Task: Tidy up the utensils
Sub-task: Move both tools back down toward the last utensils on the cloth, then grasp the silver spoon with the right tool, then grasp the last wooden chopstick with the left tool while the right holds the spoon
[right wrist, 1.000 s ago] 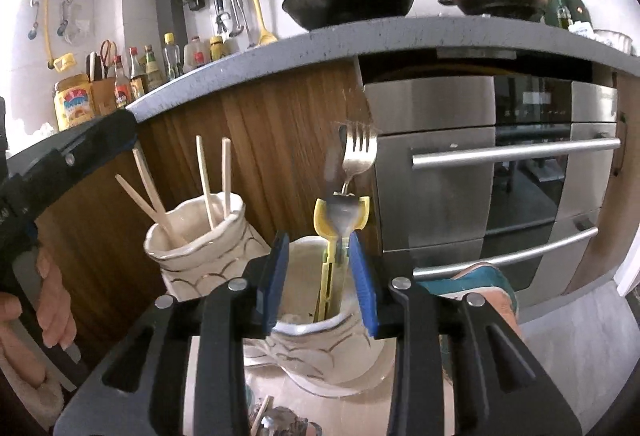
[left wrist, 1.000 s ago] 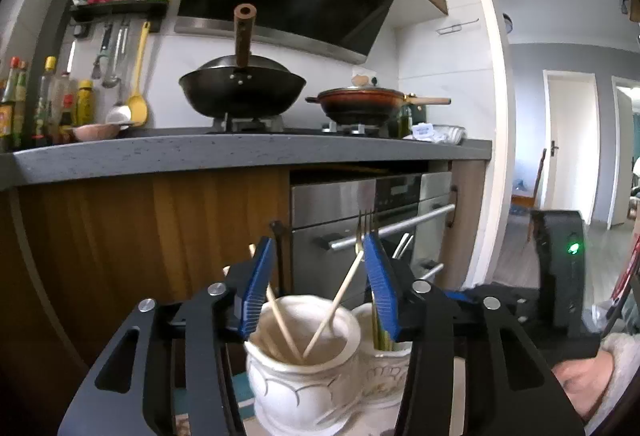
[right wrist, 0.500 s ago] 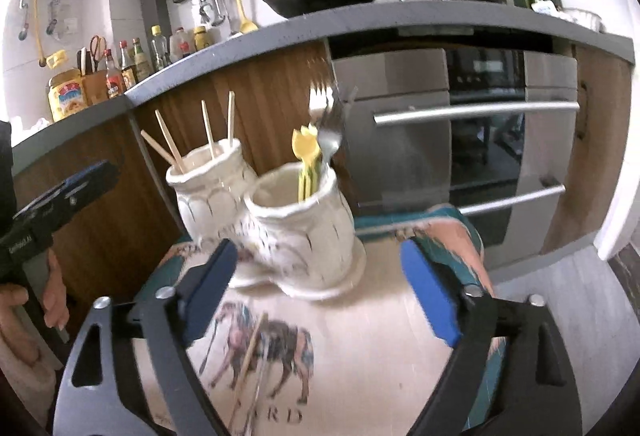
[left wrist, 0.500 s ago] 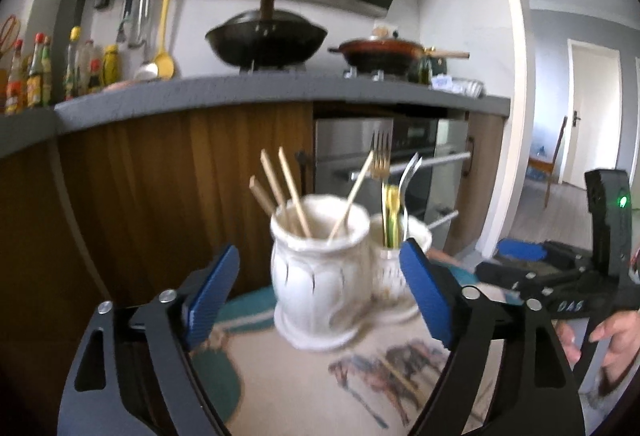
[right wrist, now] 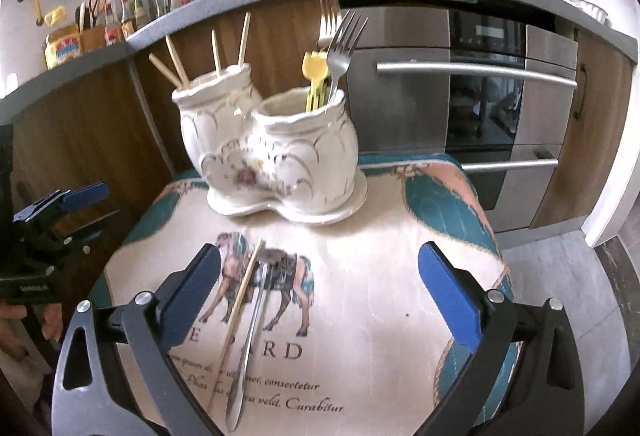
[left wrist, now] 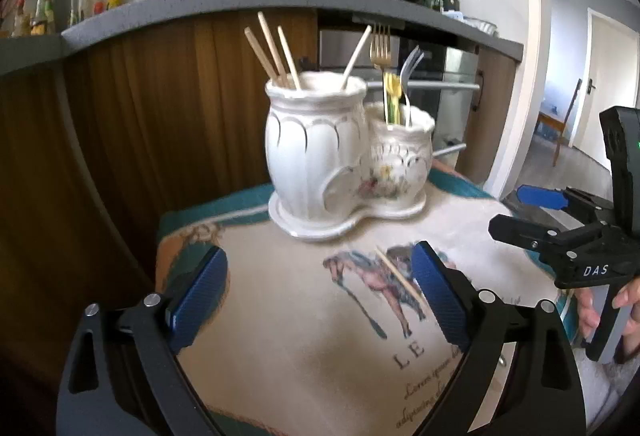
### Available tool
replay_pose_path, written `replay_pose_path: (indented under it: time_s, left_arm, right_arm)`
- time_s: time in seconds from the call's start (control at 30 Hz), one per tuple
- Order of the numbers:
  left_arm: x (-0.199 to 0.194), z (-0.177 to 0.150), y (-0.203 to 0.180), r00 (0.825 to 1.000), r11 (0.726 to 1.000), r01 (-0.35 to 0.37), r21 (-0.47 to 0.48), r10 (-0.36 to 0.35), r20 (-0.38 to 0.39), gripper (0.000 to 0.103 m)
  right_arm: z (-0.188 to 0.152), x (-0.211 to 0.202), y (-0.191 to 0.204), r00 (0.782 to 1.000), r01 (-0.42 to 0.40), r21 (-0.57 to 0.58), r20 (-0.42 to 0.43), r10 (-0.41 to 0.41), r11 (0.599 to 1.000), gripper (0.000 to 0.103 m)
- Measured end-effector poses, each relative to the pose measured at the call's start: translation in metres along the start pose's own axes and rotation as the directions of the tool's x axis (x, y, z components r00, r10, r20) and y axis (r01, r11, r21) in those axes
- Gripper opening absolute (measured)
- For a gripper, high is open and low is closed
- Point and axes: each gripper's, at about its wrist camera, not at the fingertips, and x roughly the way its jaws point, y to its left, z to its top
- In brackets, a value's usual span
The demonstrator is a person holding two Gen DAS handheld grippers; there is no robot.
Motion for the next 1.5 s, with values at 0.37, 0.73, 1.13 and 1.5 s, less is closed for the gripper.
replay_pose_path:
  time_s: [0.37, 0.73, 1.13, 1.5]
  left_arm:
    - [0.008, -0.011, 0.003, 0.998, 1.0, -0.011, -0.018, 0.01, -0.06, 0.093]
    - [0.017, -0.017, 0.015, 0.995, 0.997, -0.002, -0.076, -0.006, -0.102, 0.093]
    - [0.022, -0.018, 0.012, 0.992, 0.997, 0.008, -0.073, -0.017, -0.123, 0.093]
    - [0.055, -0.02, -0.043, 0.963, 0.991, 0.123, -0.054, -0.132, -0.235, 0.093]
  right_arm:
    - [-0.02, 0.022, 0.01, 0.994, -0.015, -0.031, -0.108, 0.012, 0.999, 0.098]
    - [-0.016, 0.063, 0.03, 0.972, -0.059, -0.064, -0.232, 0.043, 0.996, 0.035]
    - [-0.011, 0.083, 0.04, 0.964, -0.066, -0.103, -0.263, 0.037, 0.992, 0.003]
    - [-0.019, 0.034, -0.01, 0.971, -0.121, 0.02, -0.203, 0.122, 0.993, 0.003]
